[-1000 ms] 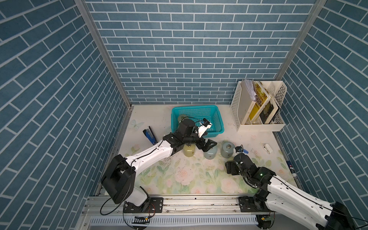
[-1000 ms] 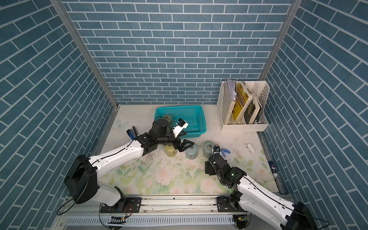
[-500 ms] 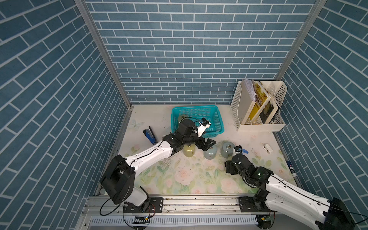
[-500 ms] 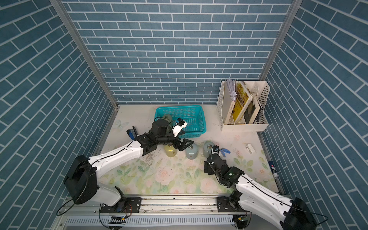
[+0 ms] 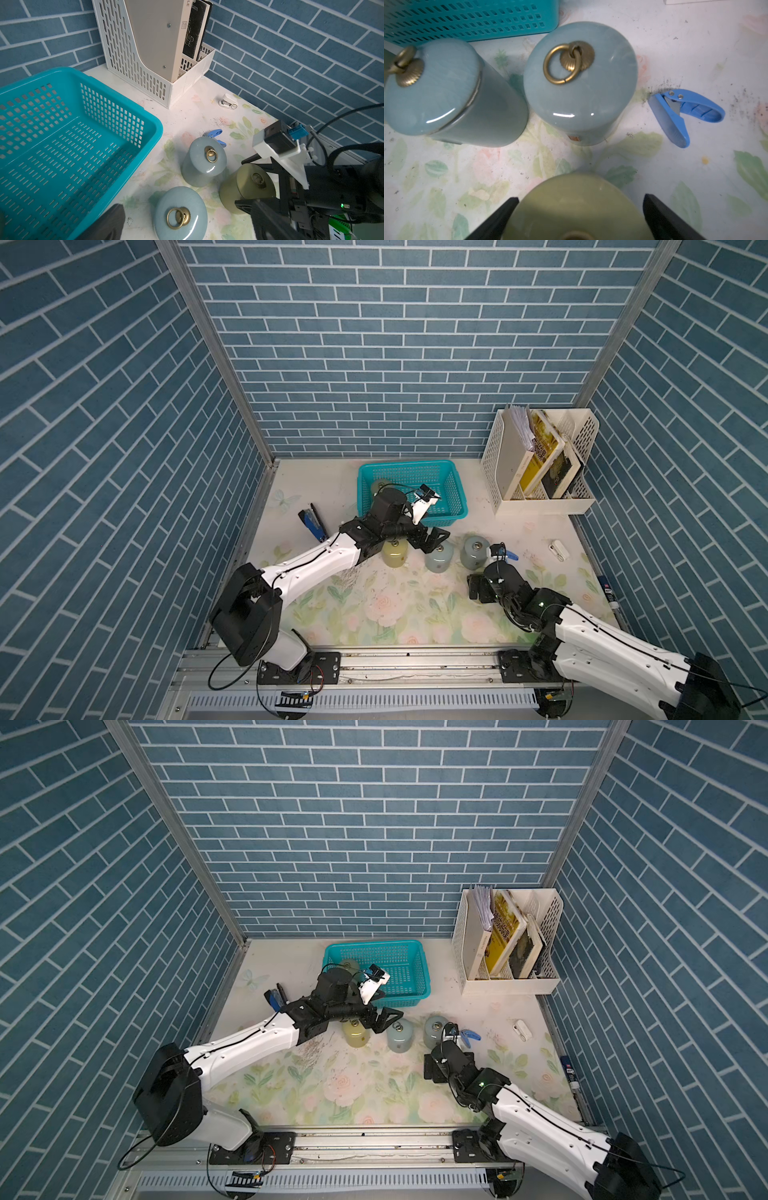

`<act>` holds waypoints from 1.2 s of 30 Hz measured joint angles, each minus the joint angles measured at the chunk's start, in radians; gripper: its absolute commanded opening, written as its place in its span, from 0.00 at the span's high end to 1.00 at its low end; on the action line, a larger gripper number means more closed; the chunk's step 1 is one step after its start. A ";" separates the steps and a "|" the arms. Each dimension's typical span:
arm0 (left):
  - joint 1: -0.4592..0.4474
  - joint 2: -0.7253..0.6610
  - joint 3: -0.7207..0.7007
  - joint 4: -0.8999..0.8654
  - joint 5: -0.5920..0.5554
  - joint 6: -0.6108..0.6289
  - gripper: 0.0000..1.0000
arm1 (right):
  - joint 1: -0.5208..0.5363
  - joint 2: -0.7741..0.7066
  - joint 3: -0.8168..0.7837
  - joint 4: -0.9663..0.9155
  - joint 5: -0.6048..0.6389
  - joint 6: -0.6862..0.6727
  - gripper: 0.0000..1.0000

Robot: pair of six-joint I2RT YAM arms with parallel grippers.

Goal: Take the tea canister out of the basket
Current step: Place the tea canister at the center of the board, then pick up the tea canister from the basket.

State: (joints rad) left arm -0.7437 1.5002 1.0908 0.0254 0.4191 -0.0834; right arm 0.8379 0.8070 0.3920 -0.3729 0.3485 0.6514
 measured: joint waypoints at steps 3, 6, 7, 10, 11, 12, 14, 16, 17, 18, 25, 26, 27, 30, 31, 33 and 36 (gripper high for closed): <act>0.008 0.008 0.039 -0.011 -0.001 -0.007 0.00 | 0.000 -0.012 0.037 -0.017 0.013 -0.001 0.03; 0.025 0.011 0.076 -0.013 -0.013 -0.019 0.00 | 0.000 -0.019 0.106 -0.042 0.028 -0.002 0.04; 0.032 0.011 0.084 -0.013 -0.018 -0.024 0.00 | 0.000 -0.019 0.133 -0.051 0.033 -0.005 0.04; 0.071 0.008 0.097 -0.013 -0.041 -0.052 0.00 | 0.000 -0.008 0.237 -0.066 0.050 -0.033 0.04; 0.089 0.005 0.097 -0.013 -0.051 -0.061 0.00 | 0.000 0.012 0.282 -0.063 0.055 -0.052 0.03; 0.112 0.003 0.098 -0.018 -0.066 -0.072 0.00 | 0.000 0.040 0.323 -0.058 0.058 -0.070 0.03; 0.159 0.002 0.108 -0.035 -0.096 -0.090 0.00 | 0.000 0.113 0.410 -0.034 0.060 -0.117 0.01; 0.220 0.002 0.126 -0.065 -0.119 -0.109 0.00 | -0.001 0.210 0.496 0.008 0.050 -0.167 0.01; 0.246 0.002 0.133 -0.074 -0.128 -0.116 0.00 | -0.004 0.263 0.532 0.030 0.037 -0.189 0.01; 0.280 0.002 0.139 -0.081 -0.134 -0.126 0.00 | -0.010 0.332 0.578 0.055 0.014 -0.215 0.01; 0.434 -0.010 0.143 -0.159 -0.164 -0.159 0.00 | -0.043 0.806 0.964 0.106 -0.182 -0.321 0.00; 0.439 -0.013 0.141 -0.167 -0.168 -0.161 0.00 | -0.046 0.860 1.016 0.105 -0.202 -0.328 0.00; 0.446 -0.019 0.135 -0.174 -0.173 -0.164 0.00 | -0.048 0.919 1.076 0.099 -0.224 -0.338 0.00; 0.459 -0.044 0.101 -0.185 -0.197 -0.168 0.00 | -0.050 1.081 1.255 0.076 -0.275 -0.353 0.00; 0.465 -0.057 0.084 -0.192 -0.208 -0.169 0.00 | -0.050 1.128 1.306 0.066 -0.289 -0.357 0.00; 0.483 -0.083 0.052 -0.195 -0.224 -0.172 0.00 | -0.050 1.206 1.392 0.042 -0.308 -0.362 0.01; 0.513 -0.126 0.004 -0.192 -0.259 -0.192 0.00 | -0.050 1.293 1.481 0.015 -0.326 -0.361 0.02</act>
State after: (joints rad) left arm -0.2302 1.3743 1.0946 -0.1665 0.1596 -0.2756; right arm 0.7879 2.0998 1.8725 -0.3576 0.0227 0.2901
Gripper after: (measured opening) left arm 1.000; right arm 0.991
